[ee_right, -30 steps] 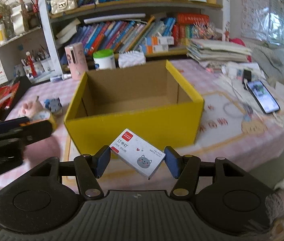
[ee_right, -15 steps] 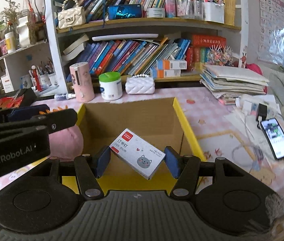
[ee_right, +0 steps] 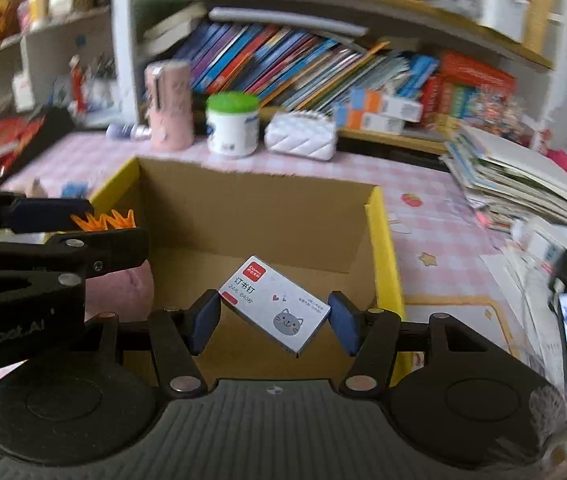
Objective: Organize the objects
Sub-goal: 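Carry the pink plush and cat-print box with both grippers into the yellow box, then open both grippers to drop the plush and card box inside the yellow box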
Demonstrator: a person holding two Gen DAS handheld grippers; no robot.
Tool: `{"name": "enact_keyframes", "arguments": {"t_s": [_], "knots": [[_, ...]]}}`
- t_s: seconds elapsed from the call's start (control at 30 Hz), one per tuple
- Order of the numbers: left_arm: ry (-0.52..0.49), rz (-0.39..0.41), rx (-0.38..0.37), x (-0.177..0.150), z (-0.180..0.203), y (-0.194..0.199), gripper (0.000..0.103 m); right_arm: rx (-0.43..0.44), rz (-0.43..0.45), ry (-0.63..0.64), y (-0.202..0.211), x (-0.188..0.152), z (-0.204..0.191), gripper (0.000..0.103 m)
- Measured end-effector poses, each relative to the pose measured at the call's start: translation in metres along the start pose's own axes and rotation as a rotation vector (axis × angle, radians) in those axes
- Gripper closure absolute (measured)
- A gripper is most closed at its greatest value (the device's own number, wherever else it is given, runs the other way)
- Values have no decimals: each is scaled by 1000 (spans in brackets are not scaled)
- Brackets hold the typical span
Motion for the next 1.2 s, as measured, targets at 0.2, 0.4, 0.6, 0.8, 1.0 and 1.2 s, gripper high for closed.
{"name": "enact_keyframes", "arguments": {"t_s": [0.2, 0.4, 0.6, 0.8, 1.0, 1.2], "knots": [[32, -55, 30, -8, -8, -17, 60, 60, -48, 139, -27, 0, -11, 46], [49, -93, 40, -13, -8, -30, 60, 114, -78, 243, -36, -2, -18, 46], [70, -112, 51, -17, -10, -35, 60, 135, -133, 291, -41, -4, -20, 46], [59, -106, 70, -17, -9, -37, 60, 147, -162, 309, -44, -5, -20, 46], [65, -105, 78, -16, -8, -38, 59, 160, -163, 315, -43, -5, -22, 46], [64, -78, 100, -15, -7, -31, 55, 147, -113, 308, -38, -3, -21, 39]]}}
Point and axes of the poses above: each gripper's, at about its wrist camera, not at the fingertips, and y roughly against the way its jaws point, z to its right, x to its top, the point moved 5 cm from there along -y, roughly the way its jaws point, and after that the axes turned 12 degrees about -x, right-handed, at the moved point
